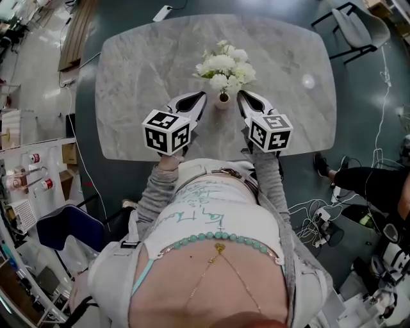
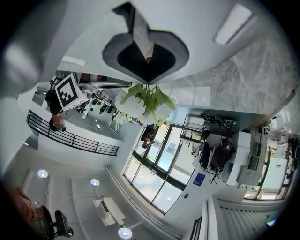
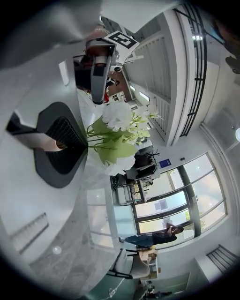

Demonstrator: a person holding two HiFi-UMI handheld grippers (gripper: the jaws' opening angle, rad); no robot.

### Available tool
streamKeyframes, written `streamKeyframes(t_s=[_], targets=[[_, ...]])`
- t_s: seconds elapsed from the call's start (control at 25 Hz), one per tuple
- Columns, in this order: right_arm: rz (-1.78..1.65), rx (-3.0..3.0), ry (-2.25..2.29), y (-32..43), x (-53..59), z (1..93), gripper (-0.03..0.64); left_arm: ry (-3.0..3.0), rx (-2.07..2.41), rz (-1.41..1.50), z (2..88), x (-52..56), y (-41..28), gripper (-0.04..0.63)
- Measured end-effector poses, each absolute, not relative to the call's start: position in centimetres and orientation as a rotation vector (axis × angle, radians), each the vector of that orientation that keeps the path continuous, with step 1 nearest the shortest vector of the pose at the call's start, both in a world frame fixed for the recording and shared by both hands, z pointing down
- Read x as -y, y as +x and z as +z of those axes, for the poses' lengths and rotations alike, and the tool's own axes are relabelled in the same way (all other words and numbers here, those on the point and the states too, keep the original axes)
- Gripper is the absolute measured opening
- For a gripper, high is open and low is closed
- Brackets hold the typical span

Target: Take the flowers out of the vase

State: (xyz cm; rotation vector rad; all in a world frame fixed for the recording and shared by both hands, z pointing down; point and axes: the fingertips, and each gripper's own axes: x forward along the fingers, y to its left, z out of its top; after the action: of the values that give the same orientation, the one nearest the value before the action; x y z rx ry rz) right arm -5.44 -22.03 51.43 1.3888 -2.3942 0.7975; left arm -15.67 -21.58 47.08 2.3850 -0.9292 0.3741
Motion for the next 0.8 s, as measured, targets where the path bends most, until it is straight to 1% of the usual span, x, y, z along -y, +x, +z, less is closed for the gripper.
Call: streamKeyframes(t_s=[0.44,0.52,0.72,0.8], targets=[[0.769,2.393,1.339,-7.5,21.9,52.5,0.029,2.409,0.857,0.392,47.4,20.6,-15.9,0.002],[0.755,2.388,1.322,-7.8,22.0,52.6,0.044,2.412,0.846,0.391,47.4,20.6,-15.9,0.002],[0.718,2.385,1.281,-8.1,22.3,52.9,0.057,2.415,0.835,0.38,47.3,20.7,-15.9,0.002],[0.717,2.394,1.261,-8.2,22.2,52.9,0.075,2.414,0.835,0.376,47.3,20.7,-16.0,0.002]])
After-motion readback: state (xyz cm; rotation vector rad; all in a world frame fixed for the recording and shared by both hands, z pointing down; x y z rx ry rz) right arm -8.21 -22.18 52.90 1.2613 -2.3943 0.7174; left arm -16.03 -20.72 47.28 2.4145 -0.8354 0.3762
